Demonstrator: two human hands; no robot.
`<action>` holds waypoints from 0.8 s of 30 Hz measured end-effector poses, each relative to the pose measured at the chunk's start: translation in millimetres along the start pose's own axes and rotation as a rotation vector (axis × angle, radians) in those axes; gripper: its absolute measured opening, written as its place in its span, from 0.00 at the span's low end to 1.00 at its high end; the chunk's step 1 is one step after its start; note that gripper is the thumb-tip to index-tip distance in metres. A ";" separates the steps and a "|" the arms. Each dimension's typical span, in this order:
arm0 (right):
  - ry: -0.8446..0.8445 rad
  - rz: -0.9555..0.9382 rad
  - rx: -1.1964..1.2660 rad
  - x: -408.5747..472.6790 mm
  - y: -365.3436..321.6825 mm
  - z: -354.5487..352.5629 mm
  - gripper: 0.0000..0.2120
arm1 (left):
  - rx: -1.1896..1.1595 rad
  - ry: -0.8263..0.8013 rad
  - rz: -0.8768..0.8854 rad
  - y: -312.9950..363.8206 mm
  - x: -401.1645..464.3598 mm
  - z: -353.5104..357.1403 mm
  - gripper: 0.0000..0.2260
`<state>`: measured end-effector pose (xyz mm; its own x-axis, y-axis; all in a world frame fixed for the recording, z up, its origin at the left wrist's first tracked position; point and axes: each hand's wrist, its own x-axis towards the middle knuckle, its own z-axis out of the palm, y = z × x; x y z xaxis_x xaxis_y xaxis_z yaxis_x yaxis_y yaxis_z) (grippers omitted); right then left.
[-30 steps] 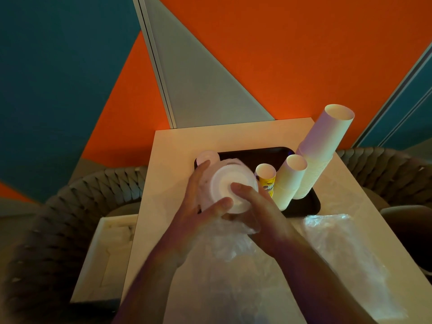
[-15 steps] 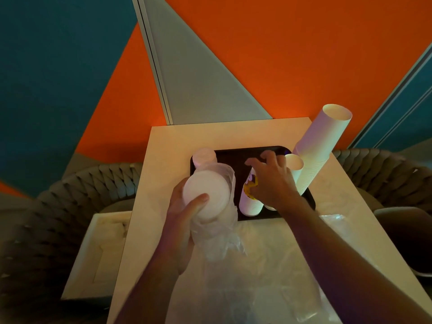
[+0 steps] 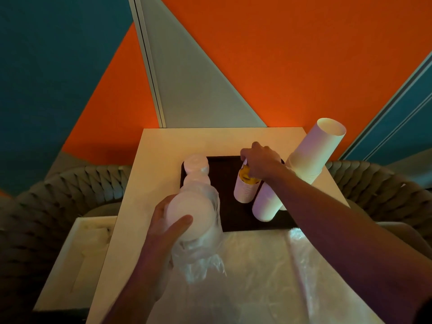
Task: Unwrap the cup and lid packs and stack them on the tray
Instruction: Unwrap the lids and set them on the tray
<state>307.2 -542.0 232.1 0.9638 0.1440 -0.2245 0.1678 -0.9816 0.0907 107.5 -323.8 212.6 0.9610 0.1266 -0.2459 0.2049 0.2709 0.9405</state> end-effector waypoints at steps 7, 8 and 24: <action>0.004 0.157 -0.186 20.2 13.9 -0.7 0.23 | 0.015 0.043 -0.003 -5.0 1.4 -0.3 0.26; 0.018 0.170 -0.188 20.4 14.0 -2.0 0.24 | 0.028 0.043 0.003 -5.9 1.9 -0.8 0.28; 0.277 -0.517 0.828 -117.4 -68.0 -18.1 0.06 | 0.249 0.053 0.107 -6.0 9.9 -7.4 0.25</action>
<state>186.4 -489.9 269.9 0.8456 0.4965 0.1961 0.4826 -0.5541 -0.6783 114.4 -317.2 202.8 0.9699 0.1936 -0.1475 0.1482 0.0109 0.9889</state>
